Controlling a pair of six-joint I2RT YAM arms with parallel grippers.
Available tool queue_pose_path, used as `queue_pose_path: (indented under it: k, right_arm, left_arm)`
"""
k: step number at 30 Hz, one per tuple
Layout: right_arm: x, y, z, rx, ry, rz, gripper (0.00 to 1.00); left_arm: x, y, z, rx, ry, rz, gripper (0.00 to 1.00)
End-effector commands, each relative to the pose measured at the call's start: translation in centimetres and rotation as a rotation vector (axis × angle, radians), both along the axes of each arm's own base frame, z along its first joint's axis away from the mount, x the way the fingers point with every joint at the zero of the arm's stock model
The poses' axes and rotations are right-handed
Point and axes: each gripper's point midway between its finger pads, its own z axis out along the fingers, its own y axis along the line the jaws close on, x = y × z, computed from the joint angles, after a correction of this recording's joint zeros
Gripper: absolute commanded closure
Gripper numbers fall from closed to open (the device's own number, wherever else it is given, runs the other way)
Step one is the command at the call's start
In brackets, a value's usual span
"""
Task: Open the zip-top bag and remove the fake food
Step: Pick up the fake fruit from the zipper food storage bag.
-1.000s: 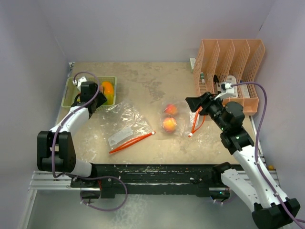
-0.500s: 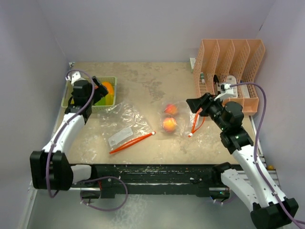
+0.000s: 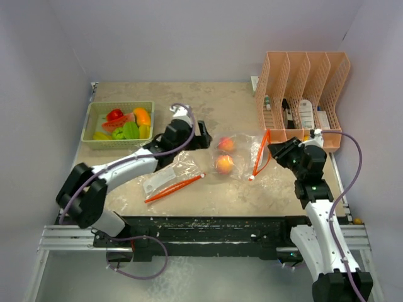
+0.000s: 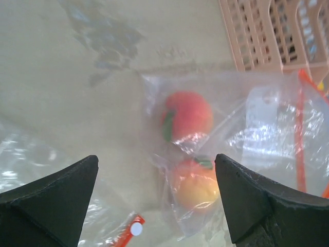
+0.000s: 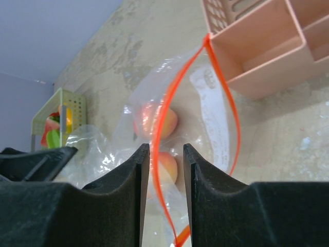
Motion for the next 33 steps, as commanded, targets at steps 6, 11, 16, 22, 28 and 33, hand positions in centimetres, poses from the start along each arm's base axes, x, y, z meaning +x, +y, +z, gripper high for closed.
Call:
queue_pose_path:
  k: [6, 11, 16, 22, 28, 33]
  right_arm:
    - [2.0, 0.4, -2.4, 0.038, 0.023, 0.043, 0.73]
    - [4.2, 3.1, -4.9, 0.046, 0.048, 0.224, 0.74]
    - [4.6, 4.5, -6.1, 0.089, 0.057, 0.310, 0.77]
    - [4.3, 5.5, -7.6, 0.112, 0.081, 0.374, 0.78]
    - [3.9, 6.6, -9.9, 0.165, 0.119, 0.419, 0.78]
    - [3.4, 7.5, -11.2, 0.175, 0.140, 0.449, 0.77]
  left_arm:
    - [-1.7, -9.3, -3.7, -0.146, 0.081, -0.187, 0.01]
    - [-2.3, -10.5, -4.7, -0.198, 0.116, -0.235, 0.00]
    - [-2.9, -12.4, -5.9, -0.287, 0.171, -0.292, 0.18]
    - [-3.2, -13.6, -7.2, -0.317, 0.208, -0.323, 0.49]
    - [-3.1, -14.6, -7.1, -0.343, 0.198, -0.365, 0.94]
    - [-3.2, -15.5, -4.2, -0.365, 0.120, -0.443, 1.00]
